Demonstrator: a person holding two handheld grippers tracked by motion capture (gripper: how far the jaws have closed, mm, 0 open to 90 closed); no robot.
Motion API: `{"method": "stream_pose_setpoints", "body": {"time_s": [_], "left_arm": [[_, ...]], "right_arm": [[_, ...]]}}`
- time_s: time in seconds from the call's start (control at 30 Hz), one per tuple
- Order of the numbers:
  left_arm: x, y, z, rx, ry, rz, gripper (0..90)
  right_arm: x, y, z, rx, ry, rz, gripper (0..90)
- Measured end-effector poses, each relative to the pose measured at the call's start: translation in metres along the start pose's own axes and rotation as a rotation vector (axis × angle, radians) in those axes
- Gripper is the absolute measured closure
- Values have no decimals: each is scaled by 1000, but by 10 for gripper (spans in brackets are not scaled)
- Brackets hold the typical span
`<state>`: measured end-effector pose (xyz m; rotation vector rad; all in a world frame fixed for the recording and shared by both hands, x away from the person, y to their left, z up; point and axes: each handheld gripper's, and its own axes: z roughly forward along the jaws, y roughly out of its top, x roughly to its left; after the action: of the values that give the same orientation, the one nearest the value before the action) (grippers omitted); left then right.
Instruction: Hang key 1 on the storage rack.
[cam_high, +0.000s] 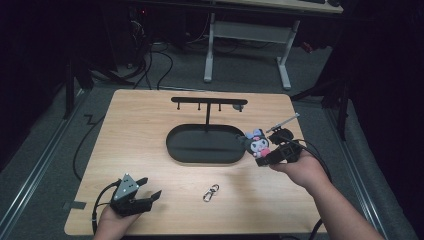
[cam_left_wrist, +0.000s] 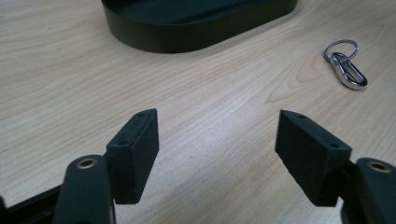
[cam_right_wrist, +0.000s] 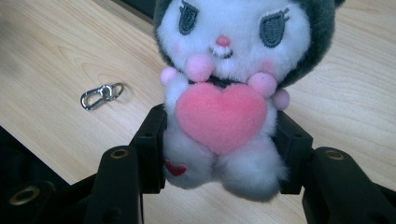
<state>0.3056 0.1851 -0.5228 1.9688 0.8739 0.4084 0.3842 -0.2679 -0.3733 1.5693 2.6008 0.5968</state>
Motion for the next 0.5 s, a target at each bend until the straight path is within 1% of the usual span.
{"method": "stream_pose_setpoints", "body": {"time_s": [0.13,0.17,0.23,0.3,0.5], "left_arm": [[0,0,0,0,1,-5,308],[0,-1,0,-1,1,-7,308],[1,-1,-1,-1,2,-8,308],[1,-1,-1,1,1,-7,308],[1,-1,-1,1,0,-7,308]], "right_arm": [[1,7,-2,3,6,-5,489],[1,9,-2,0,3,-13,489],[2,15,-5,-5,4,-9,489],[2,17,-6,-7,9,-6,489],[4,28,-15,-32,7,-14,489]]}}
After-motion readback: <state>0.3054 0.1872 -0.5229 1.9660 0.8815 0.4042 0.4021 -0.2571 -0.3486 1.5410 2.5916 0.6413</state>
